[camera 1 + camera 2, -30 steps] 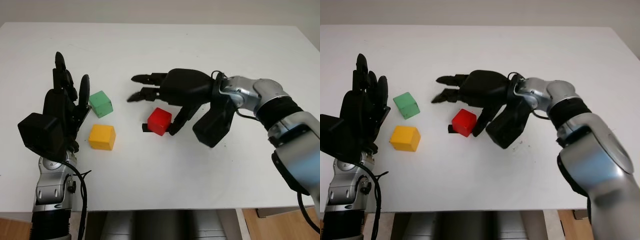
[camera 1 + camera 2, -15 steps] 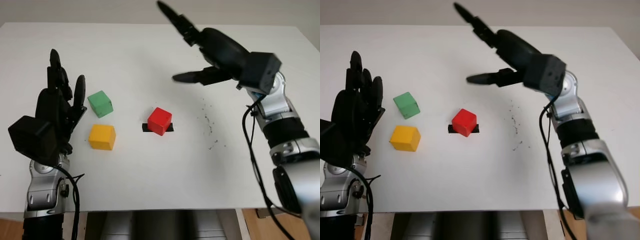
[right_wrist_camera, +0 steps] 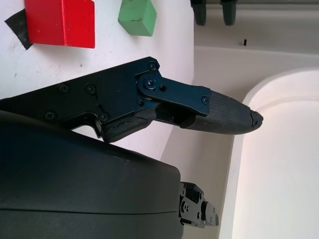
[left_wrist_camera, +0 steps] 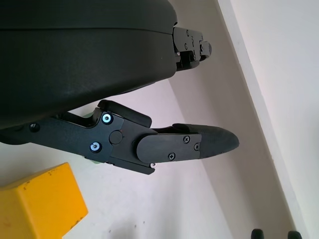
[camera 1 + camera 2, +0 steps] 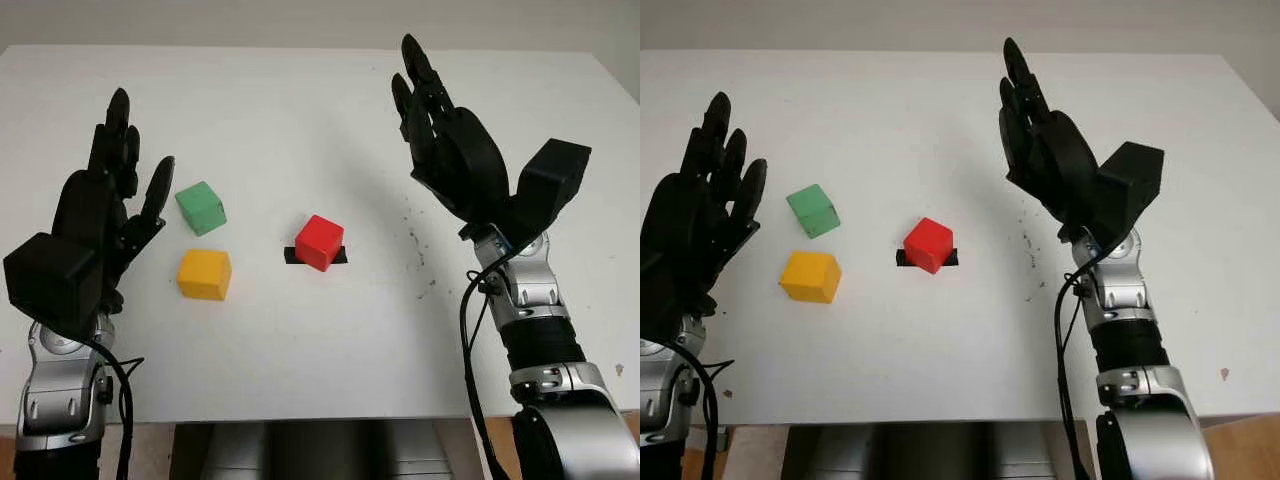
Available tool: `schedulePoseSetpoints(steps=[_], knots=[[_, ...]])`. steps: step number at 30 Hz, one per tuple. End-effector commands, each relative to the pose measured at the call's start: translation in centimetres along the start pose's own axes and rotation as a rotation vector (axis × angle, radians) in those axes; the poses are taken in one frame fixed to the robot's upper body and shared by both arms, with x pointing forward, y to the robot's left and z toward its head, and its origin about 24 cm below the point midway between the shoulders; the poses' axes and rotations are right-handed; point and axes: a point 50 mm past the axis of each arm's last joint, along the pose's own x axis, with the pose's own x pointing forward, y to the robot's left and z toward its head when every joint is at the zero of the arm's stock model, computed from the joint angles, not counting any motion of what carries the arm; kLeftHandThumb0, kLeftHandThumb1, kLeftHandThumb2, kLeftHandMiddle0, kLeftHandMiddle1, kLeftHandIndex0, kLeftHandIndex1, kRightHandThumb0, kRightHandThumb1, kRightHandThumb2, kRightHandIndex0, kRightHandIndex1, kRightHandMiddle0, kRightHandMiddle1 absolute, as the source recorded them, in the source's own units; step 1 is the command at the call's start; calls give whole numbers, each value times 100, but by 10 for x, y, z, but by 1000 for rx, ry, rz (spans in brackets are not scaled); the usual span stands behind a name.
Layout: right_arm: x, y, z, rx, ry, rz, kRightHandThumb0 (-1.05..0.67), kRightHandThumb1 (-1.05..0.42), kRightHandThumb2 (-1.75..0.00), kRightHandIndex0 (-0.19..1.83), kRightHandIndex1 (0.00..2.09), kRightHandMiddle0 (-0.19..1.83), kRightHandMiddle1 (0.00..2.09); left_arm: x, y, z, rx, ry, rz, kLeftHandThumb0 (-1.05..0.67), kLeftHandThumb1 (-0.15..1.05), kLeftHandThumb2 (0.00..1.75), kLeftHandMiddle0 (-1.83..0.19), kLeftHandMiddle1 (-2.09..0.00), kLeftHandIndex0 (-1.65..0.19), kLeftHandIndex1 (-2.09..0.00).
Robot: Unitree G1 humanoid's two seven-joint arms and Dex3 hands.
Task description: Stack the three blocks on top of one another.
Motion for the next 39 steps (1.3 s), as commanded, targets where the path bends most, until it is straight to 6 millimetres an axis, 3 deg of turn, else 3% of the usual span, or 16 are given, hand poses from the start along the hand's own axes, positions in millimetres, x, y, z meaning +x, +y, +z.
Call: schedulePoseSetpoints(steps=[1, 7, 15, 20, 30, 39], knots=[[-3, 0, -1, 15, 2, -29, -76, -105, -74, -19, 0, -19, 0, -3, 4, 5, 41, -10, -7, -69, 105, 36, -6, -8, -2, -11], [-7, 3, -5, 72, 56, -94, -80, -105, -74, -19, 0, -19, 0, -3, 13, 10, 213, -2, -81, -69, 105, 33, -14, -8, -8, -12], [-10, 3, -5, 99, 71, -138, -78, -105, -76, -19, 0, -19, 0, -5, 22, 23, 275, 14, -187, -71, 105, 23, -20, -7, -15, -12], [-11, 3, -6, 114, 70, -160, -75, -105, -75, -19, 0, -19, 0, -10, 29, 33, 511, 13, -259, -75, 105, 13, -27, -7, -30, -15], [-11, 2, -6, 120, 64, -166, -76, -105, -74, -19, 0, -19, 0, -20, 32, 51, 880, 46, -389, -69, 95, 4, -9, -1, -50, -18], [-10, 3, -4, 121, 70, -180, -75, -105, -74, -19, 0, -19, 0, -24, 26, 50, 1053, 43, -456, -68, 91, 4, 9, -2, -57, -19]])
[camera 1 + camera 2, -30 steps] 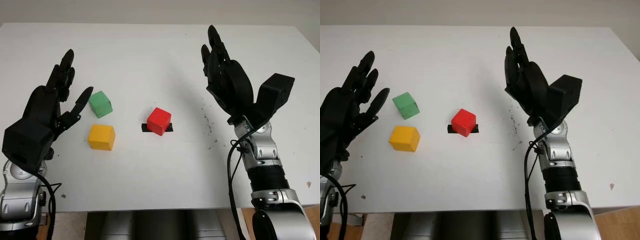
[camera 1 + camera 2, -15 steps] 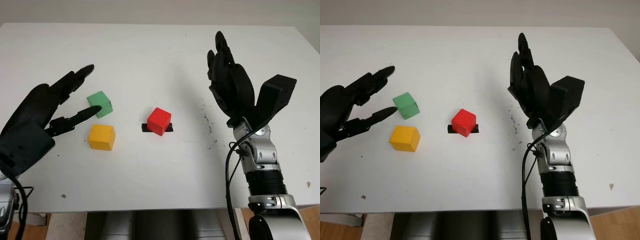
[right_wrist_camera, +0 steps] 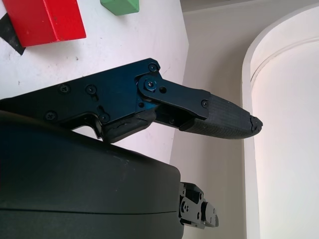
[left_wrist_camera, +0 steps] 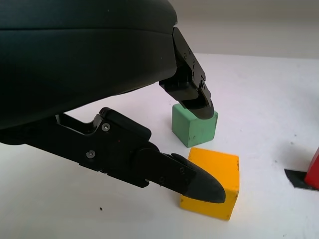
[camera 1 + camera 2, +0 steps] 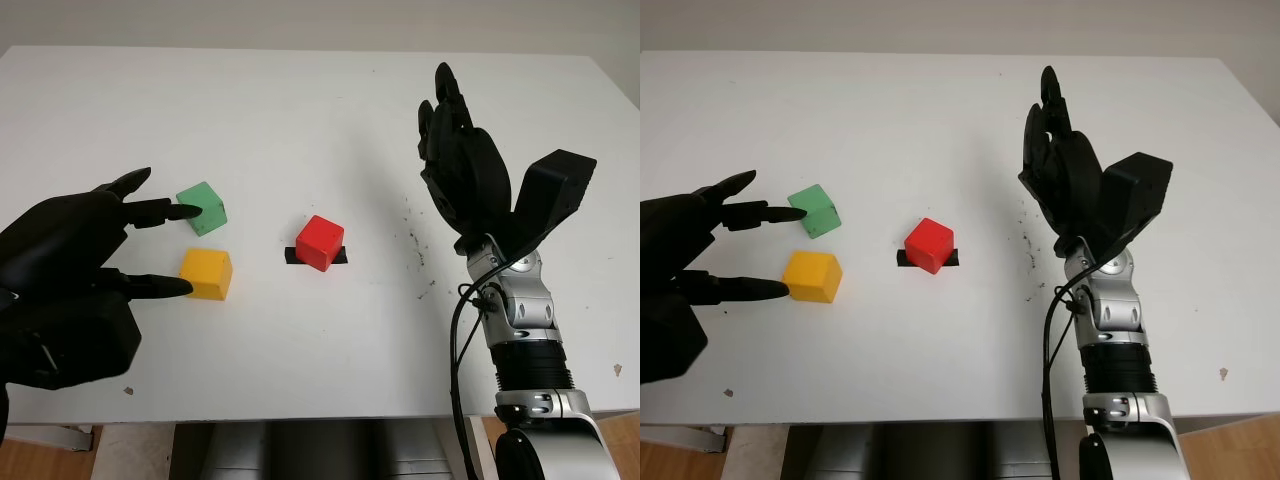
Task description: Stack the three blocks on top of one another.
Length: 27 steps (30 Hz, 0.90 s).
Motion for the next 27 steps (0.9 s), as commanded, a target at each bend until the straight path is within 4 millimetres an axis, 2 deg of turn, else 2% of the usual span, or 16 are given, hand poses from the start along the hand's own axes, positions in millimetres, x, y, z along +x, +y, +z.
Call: schedulePoseSetpoints(steps=[1, 12, 27], knots=[[-1, 1, 3, 6, -12, -1, -75, -105, -73, -19, 0, -19, 0, 0, -3, 2, 29, -11, -22, -67, 90, 4, 9, -2, -57, -19], [-1, 2, 2, 10, -5, -1, -76, -105, -71, -19, 0, -19, 0, 9, -13, 2, 42, -28, -76, -75, 93, 6, 19, -2, -48, -14], [0, 4, 3, -2, -16, 2, -77, -105, -68, -19, 0, -19, 0, 21, -24, 5, 61, -18, -77, -78, 94, 6, 19, 0, -44, -9]])
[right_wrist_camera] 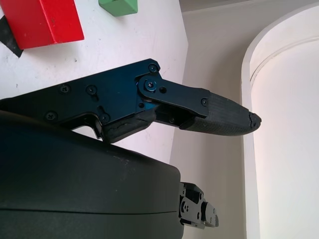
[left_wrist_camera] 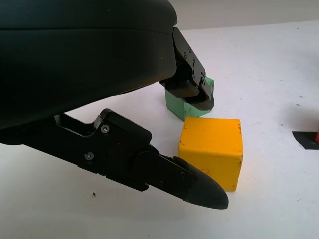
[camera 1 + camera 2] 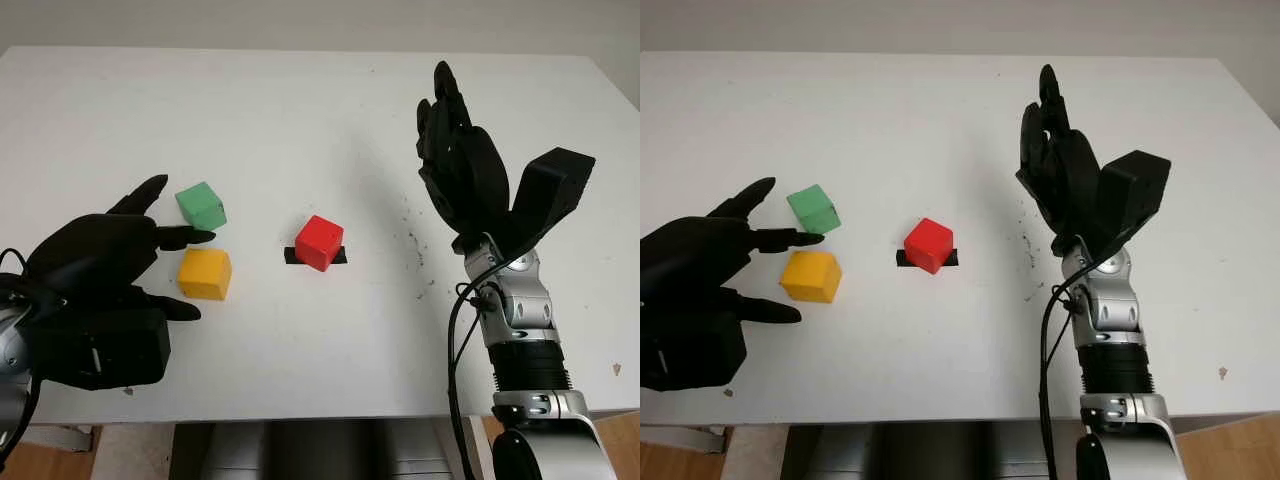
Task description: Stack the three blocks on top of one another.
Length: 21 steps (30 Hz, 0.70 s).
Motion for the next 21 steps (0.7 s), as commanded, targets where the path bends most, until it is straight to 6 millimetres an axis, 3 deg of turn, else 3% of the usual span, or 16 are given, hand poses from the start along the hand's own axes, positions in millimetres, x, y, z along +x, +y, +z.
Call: schedulePoseSetpoints(steps=[1, 10, 11, 13, 15, 18, 21], knots=[[0, 1, 2, -8, -17, 1, -77, -105, -68, -19, 0, -19, 0, 2, 0, 3, 3, -10, 16, -78, 94, 6, 19, 0, -45, -9], [-1, 3, 4, -11, -28, 16, -75, -105, -71, -19, 0, -19, 0, 3, -2, 3, -5, -22, 38, -70, 97, 6, 18, -4, -54, -17], [-1, 3, 4, -13, -29, 15, -75, -105, -71, -19, 0, -19, 0, 3, -2, 3, -9, -25, 43, -67, 97, 6, 17, -5, -53, -27], [-1, 4, 4, -9, -29, 15, -75, -105, -71, -19, 0, -19, 0, 3, -3, 3, -21, -32, 52, -62, 98, 6, 15, -5, -31, -79], [-1, 4, 4, -4, -27, 26, -75, -105, -72, -19, 0, -19, 0, 3, -4, 3, -42, -44, 54, -52, 103, 6, 9, -6, -24, -120], [-2, 4, 4, -1, -28, 32, -75, -105, -71, -19, 0, -19, 0, 3, -5, 2, -50, -51, 49, -44, 104, 8, 3, -6, -22, -143], [-2, 4, 5, 3, -36, 33, -76, -105, -69, -19, 0, -19, 0, 3, -7, 1, -46, -60, 46, -40, 105, 10, 0, -6, -21, -152]])
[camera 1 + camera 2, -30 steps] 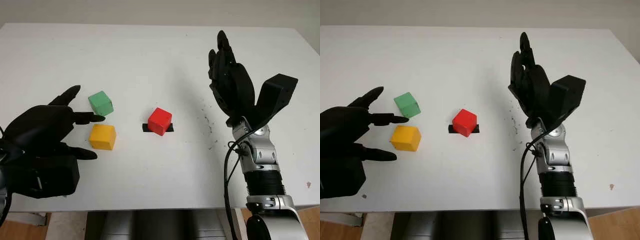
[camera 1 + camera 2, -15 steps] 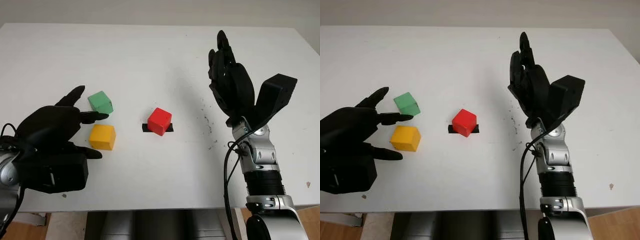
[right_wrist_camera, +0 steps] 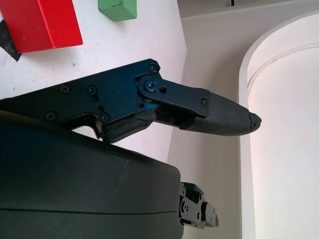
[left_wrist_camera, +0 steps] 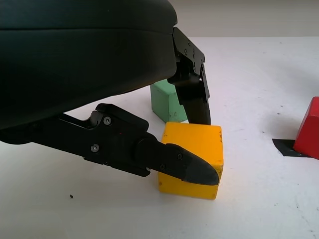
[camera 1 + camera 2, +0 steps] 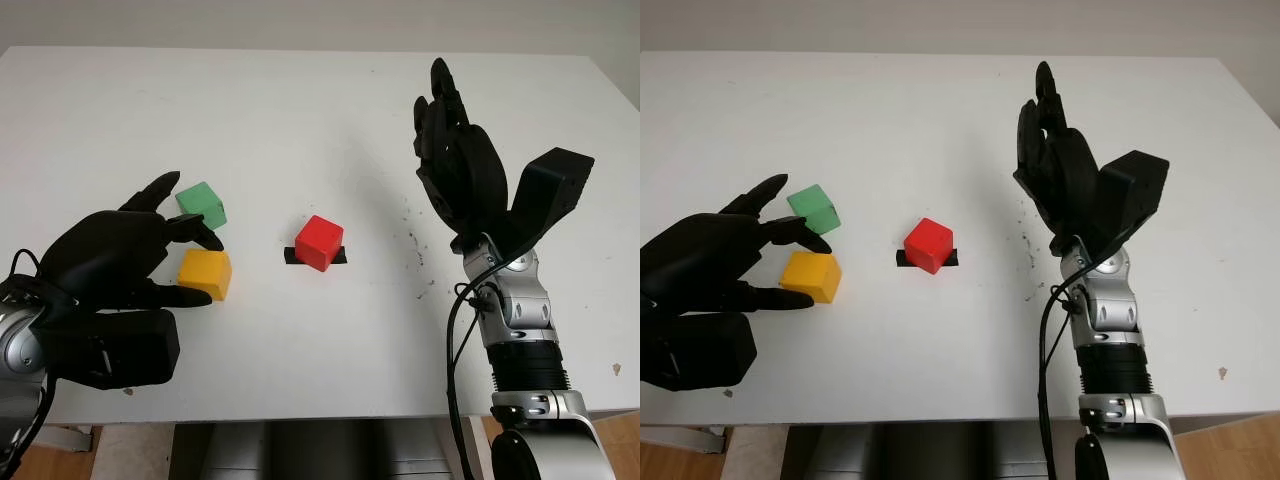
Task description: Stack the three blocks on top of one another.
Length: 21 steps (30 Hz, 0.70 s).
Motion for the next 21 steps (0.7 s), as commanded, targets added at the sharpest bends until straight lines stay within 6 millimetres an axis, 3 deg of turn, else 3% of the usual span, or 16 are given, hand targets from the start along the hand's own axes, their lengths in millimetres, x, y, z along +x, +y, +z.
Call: schedulePoseSetpoints(steps=[1, 9, 21], knots=[[-2, 1, 3, 0, -17, 6, -76, -105, -69, -19, 0, -19, 0, -1, 0, -2, 1, 0, 6, -39, 105, 10, 0, -6, -21, -152], [-2, -2, 3, 19, -24, 10, -75, -105, -66, -19, 0, -19, 0, 0, -2, 0, 68, 8, 0, -40, 105, 13, 1, -5, -9, -161], [-1, 0, 2, 16, -25, 19, -75, -105, -67, -19, 0, -19, 0, -1, 3, 8, 159, -31, 52, -37, 105, 10, -1, -6, -10, -172]])
